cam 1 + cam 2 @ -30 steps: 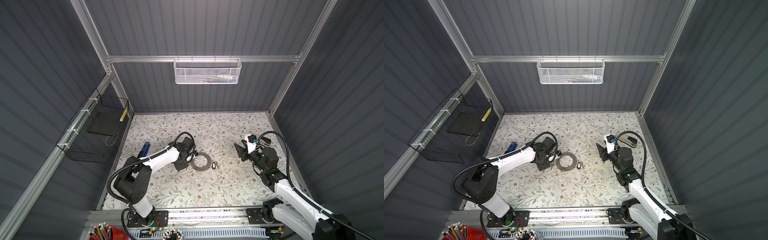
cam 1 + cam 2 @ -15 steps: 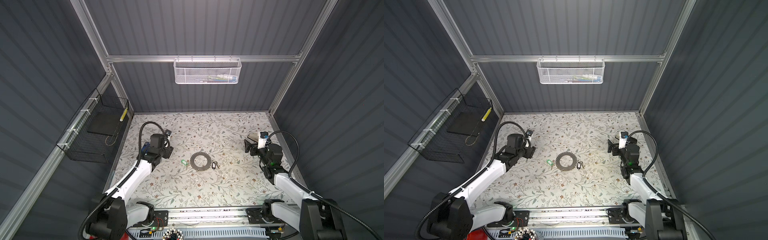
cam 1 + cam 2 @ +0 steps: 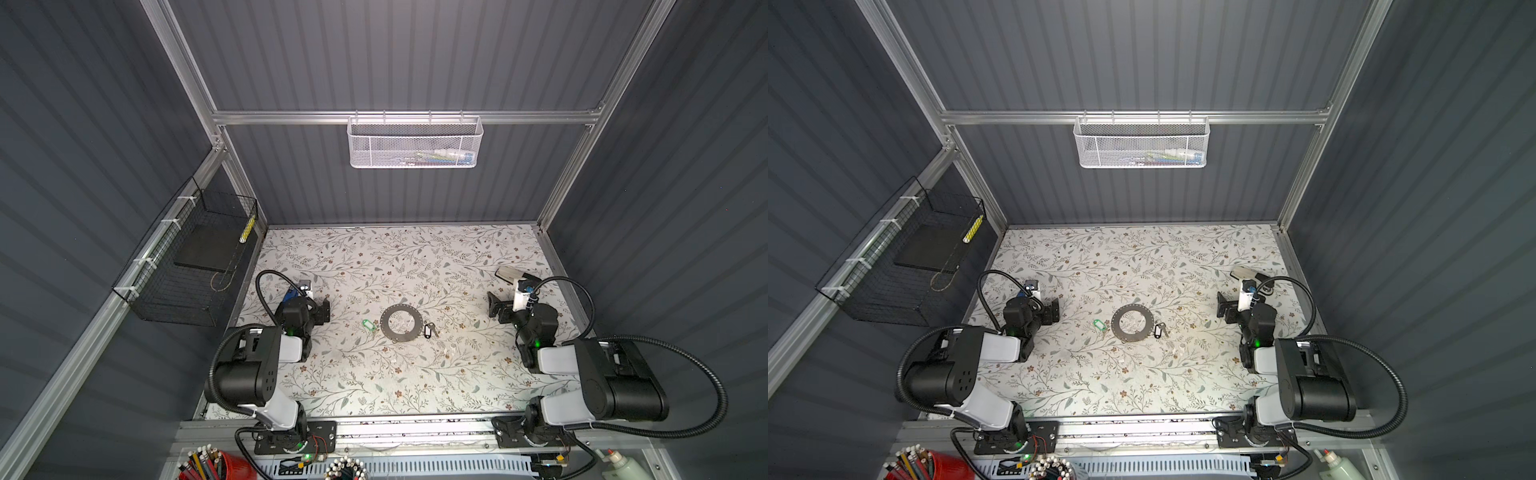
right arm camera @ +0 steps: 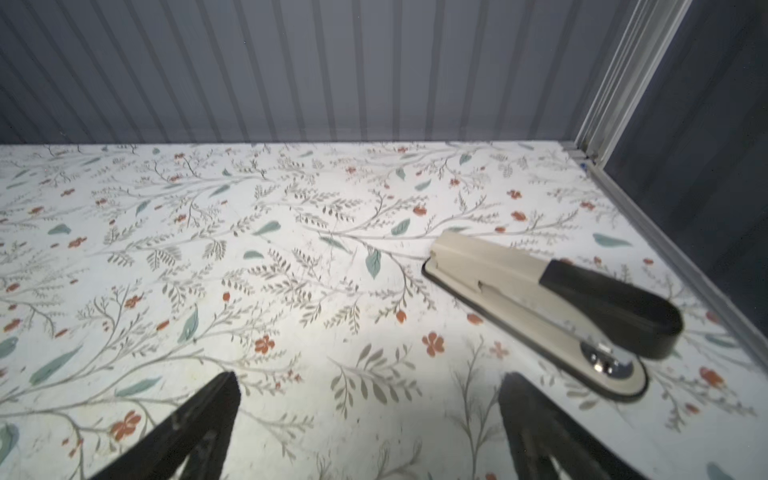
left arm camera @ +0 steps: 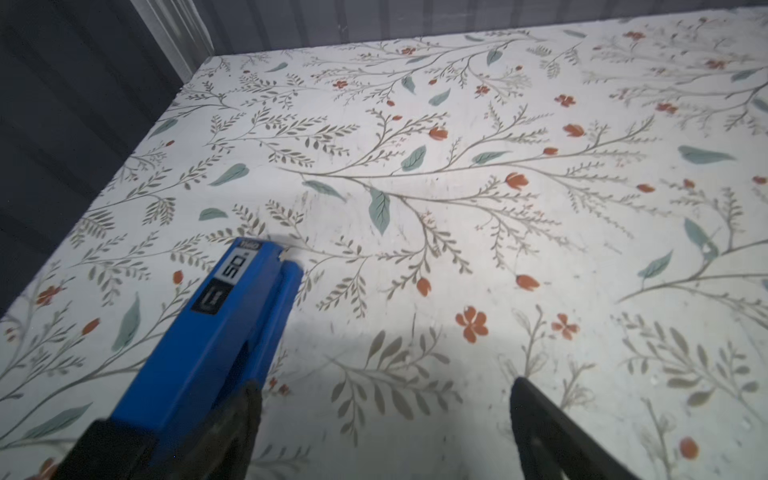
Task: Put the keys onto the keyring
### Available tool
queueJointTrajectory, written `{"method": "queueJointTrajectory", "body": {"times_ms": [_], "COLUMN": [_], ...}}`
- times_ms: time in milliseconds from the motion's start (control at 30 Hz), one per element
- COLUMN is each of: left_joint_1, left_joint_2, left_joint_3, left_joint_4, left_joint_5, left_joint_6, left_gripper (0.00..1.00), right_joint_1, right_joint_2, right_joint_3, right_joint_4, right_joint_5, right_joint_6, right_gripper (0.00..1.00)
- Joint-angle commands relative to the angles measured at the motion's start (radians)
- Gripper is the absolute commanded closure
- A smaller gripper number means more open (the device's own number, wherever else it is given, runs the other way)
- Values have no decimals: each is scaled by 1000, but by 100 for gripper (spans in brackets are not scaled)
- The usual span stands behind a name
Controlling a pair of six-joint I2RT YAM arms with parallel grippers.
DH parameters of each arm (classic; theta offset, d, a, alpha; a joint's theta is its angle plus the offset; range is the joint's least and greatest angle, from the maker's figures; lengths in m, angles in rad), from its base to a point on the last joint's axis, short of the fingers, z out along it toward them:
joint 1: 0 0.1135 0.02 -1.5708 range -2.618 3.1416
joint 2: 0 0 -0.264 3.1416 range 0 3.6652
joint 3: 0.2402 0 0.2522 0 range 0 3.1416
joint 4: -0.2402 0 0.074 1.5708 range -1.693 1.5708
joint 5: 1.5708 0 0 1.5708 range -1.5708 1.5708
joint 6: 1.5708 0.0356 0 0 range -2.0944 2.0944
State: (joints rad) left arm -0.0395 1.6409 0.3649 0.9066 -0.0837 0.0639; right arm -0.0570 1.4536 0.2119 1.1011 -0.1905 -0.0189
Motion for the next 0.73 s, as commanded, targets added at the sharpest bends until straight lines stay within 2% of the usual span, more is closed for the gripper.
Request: {"method": "queueJointTrajectory", "body": {"times_ms": [0,33,100,133,200,233,700], "left_joint_1": [7,7,7,6,6,4,4], "left_joint_2": [67,47,82,64,81,68,75], "left_joint_3": [14,53,115,117,110,116,112], "left_joint_4": [183,61,11,-42,14,-27,-8], "left_joint_5": [79,69,57,56,28,34,35], "left_joint_6": [-22,-22,-26,-27,-34,-36,-36], "left_gripper": [0,0,0,0,0,0,0], "right_joint_1": [-6,-4,-5,-6,-5,-6,-7], "right_joint_2": [-18,-16,15,7,-11,-4,2], "right_joint_3": [17,12,19,35,76,84,85], "right_joint_4": [15,29,68,24,-79,-84,-79], "right_joint_5": [-6,-8,-4,12,27,32,33], "right_joint_6": [-6,-6,3,5,8,11,11], "right_gripper": [1,1,1,1,1,1,1]}}
